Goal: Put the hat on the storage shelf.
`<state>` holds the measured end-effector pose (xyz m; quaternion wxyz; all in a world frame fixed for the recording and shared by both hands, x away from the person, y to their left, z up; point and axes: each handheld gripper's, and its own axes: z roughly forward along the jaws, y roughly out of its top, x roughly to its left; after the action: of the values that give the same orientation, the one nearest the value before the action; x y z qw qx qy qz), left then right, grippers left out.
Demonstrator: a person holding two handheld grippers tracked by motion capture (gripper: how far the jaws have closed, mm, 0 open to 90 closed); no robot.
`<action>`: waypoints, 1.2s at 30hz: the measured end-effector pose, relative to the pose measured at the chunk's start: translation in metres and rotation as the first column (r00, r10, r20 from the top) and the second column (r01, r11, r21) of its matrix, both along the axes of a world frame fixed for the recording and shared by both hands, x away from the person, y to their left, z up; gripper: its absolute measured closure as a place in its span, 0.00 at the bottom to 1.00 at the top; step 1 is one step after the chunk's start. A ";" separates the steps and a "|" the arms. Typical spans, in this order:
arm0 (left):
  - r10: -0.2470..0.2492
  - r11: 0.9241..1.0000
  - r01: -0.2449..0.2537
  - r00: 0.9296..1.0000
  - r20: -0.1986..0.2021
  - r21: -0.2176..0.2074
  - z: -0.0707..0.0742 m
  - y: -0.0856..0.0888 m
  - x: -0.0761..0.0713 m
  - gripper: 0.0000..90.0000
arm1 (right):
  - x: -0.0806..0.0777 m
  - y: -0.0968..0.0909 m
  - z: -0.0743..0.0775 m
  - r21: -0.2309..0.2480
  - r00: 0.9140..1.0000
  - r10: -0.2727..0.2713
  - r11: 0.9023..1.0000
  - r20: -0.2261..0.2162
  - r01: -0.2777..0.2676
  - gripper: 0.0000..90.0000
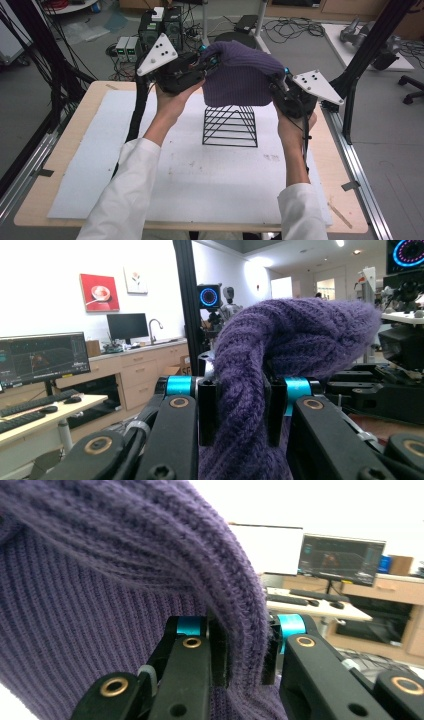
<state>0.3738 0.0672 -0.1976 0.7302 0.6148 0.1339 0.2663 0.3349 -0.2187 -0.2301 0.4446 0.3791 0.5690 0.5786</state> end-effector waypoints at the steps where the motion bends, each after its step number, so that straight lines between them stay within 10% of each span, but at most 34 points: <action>1: 0.001 1.000 -0.001 1.000 -0.008 -0.002 -0.003 -0.005 0.003 0.84 | 0.001 -0.001 -0.002 0.006 1.000 -0.008 1.000 -0.006 0.008 0.91; 36: 0.000 0.998 0.013 0.983 -0.181 0.068 -0.064 -0.021 0.011 0.84 | 0.006 -0.004 -0.084 0.058 0.979 -0.033 0.997 -0.202 0.046 0.91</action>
<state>0.3851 0.0460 -0.2619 0.6942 0.6618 0.1884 0.2112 0.3411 -0.2224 -0.3145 0.3842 0.4605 0.5850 0.5460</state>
